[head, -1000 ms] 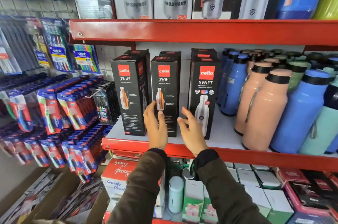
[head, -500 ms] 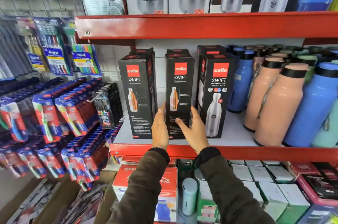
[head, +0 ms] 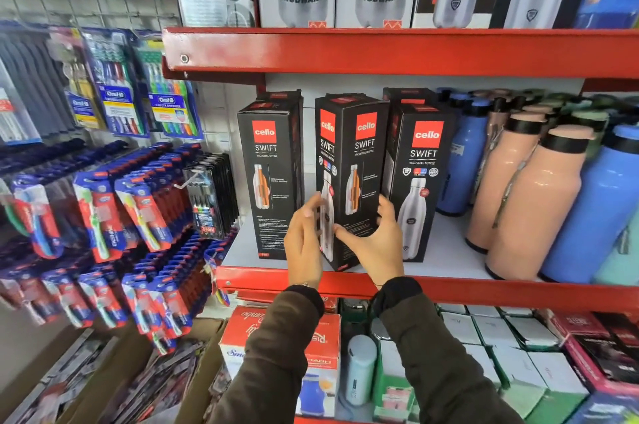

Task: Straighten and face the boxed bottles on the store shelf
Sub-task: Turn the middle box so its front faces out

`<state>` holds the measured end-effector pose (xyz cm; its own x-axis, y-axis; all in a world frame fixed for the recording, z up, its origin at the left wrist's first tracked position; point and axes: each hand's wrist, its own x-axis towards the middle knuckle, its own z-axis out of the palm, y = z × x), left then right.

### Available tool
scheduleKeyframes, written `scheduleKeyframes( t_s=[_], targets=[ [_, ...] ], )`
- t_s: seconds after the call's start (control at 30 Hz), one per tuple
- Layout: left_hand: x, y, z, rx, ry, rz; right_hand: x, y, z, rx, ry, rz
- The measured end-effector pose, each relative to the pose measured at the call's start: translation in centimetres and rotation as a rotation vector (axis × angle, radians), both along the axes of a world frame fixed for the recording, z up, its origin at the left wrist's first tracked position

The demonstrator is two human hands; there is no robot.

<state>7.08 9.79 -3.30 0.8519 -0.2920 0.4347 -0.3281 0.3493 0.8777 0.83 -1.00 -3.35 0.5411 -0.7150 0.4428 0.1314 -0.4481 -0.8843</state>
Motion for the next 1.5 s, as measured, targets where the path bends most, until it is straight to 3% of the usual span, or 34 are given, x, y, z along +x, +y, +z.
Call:
scheduleKeyframes(
  t_s=[0.17,0.33,0.8,1.5],
  targets=[
    [1.5,-0.1,0.5,0.138,-0.068,-0.015,-0.5,-0.2,0.9,0.004,-0.014,0.045],
    [3.1,-0.2,0.1,0.234,0.04,-0.082,-0.9,-0.1,1.3,-0.062,-0.005,0.137],
    [1.9,-0.2,-0.2,0.128,-0.005,-0.063,-0.7,-1.1,0.1,-0.09,0.024,0.184],
    [2.5,-2.1,-1.7,0.229,-0.018,-0.003,0.5,-1.3,-0.6,-0.086,0.079,0.006]
  ],
)
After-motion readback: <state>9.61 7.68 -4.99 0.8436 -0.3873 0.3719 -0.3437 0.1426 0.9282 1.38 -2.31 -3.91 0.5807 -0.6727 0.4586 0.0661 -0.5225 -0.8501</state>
